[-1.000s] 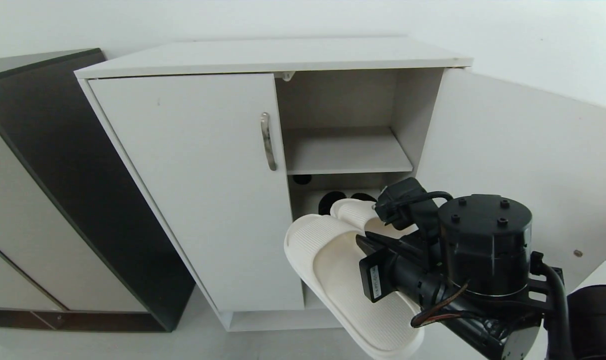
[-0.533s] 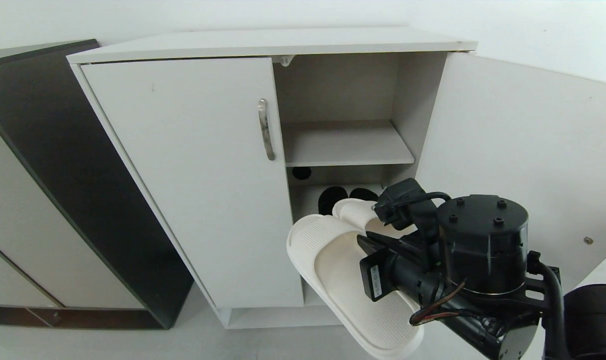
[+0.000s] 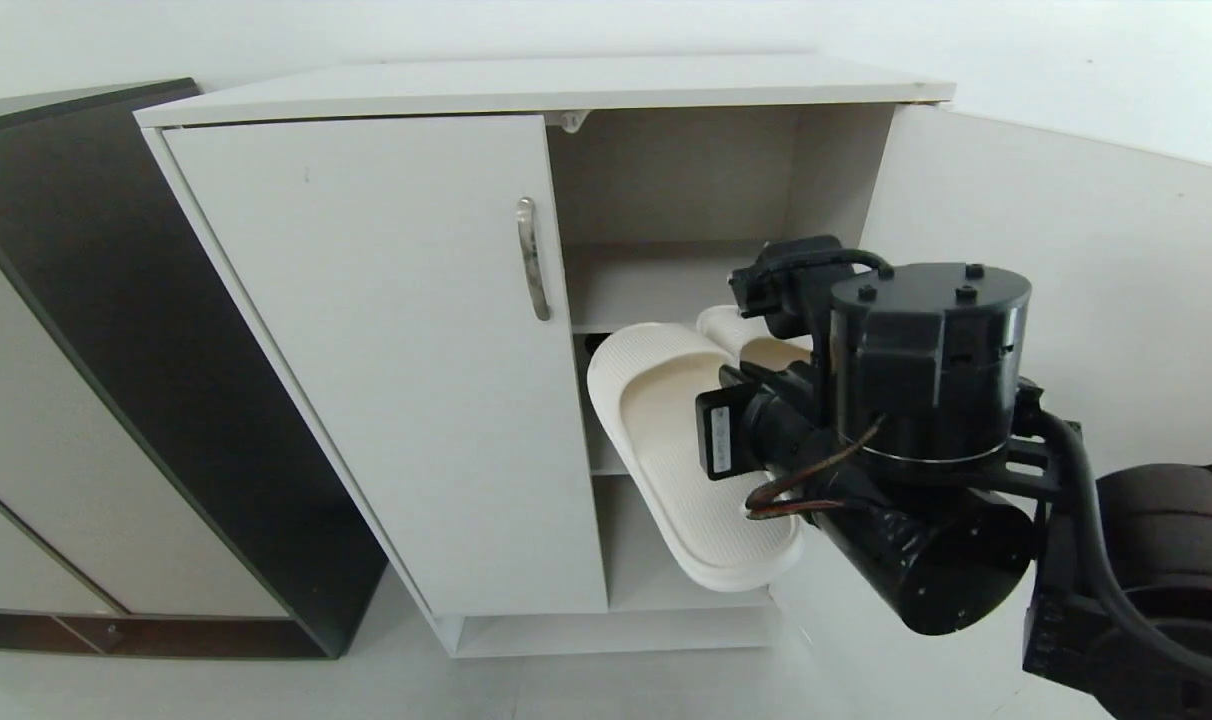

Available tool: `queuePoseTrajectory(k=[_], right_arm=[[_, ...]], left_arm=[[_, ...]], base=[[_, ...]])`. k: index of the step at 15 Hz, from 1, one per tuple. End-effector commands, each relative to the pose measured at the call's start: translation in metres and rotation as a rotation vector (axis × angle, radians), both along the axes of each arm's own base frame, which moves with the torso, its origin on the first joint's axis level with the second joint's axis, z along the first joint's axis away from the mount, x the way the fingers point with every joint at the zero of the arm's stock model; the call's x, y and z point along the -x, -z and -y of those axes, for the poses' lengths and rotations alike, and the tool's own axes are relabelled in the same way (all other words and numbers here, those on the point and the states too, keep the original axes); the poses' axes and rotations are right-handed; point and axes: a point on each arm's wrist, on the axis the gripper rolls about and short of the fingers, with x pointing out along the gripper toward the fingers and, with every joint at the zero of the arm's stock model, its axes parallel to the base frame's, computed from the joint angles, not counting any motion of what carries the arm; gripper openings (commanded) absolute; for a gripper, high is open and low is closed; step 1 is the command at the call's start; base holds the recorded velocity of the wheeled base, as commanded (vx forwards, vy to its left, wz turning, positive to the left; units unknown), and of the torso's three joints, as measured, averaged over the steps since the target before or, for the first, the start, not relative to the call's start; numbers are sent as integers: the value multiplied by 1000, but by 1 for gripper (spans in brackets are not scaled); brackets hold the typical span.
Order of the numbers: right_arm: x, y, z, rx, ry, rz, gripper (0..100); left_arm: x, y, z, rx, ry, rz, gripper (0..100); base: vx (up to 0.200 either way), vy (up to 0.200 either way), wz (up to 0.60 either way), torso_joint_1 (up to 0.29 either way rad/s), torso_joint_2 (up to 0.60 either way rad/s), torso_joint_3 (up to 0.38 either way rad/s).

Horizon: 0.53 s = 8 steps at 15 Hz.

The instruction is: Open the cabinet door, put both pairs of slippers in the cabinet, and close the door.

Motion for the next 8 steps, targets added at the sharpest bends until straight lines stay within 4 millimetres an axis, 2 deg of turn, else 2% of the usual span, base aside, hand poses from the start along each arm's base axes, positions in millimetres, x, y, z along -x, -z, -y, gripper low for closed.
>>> queuePoseTrajectory(k=[1, 5, 8], right_arm=[[-11, -12, -15, -58, 94, -22, 0], [-26, -18, -28, -76, 156, -9, 0], [-41, -12, -35, -13, 215, -24, 0]], left_arm=[[0, 0, 0, -1, 0, -1, 0], [0, 0, 0, -2, 0, -1, 0], [0, 0, 0, -4, 0, -1, 0]], base=[[0, 0, 0, 0, 0, 0], [0, 0, 0, 0, 0, 0], [0, 0, 0, 0, 0, 0]])
